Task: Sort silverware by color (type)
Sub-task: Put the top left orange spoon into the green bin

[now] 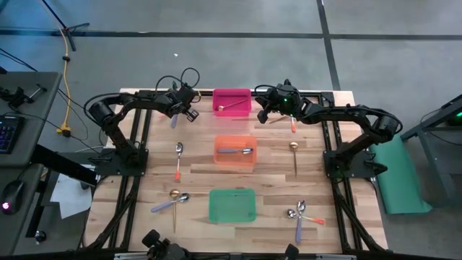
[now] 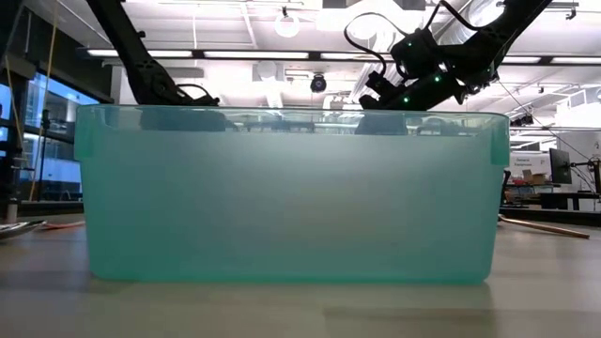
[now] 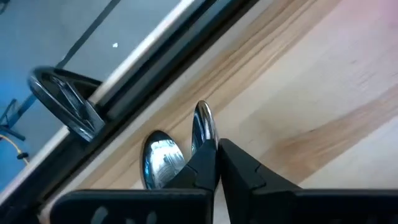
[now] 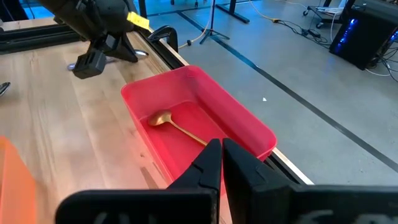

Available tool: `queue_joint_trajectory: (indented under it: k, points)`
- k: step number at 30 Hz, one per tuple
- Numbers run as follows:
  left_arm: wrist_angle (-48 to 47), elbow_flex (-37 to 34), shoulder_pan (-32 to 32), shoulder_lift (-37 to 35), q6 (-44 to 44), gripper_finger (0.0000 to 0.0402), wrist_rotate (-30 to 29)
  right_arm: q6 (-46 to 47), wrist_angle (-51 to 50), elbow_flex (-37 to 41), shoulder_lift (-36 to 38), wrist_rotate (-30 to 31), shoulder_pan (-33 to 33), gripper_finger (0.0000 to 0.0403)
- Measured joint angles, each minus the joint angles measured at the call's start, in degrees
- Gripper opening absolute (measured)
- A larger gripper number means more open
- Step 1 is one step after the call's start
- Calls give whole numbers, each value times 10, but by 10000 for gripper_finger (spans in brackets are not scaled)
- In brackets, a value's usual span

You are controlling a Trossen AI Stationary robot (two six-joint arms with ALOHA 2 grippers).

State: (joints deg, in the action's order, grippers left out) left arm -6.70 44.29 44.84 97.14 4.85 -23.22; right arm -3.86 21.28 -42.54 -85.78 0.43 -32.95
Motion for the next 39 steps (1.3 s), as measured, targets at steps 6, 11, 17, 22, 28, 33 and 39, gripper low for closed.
queue_joint_trajectory:
  k: [6,11,17,22,28,33,39]
  points:
    - [-8,0,-10,-61,18,3,3,6,0,0,0,0,0,0]
    - [-16,0,-21,-142,12,2,62,6,0,0,0,0,0,0]
    - [-16,-11,-64,-237,-21,1,146,6,-12,0,0,3,16,0]
    - [37,-63,-131,-314,-49,1,203,4,-22,0,0,11,77,0]
    - [86,-107,-242,-404,-82,1,273,10,-35,0,0,84,178,0]
    - [125,-119,-360,-447,-107,1,276,41,-37,0,0,141,267,0]
    - [146,-119,-525,-434,-144,1,153,93,-41,0,0,262,379,0]
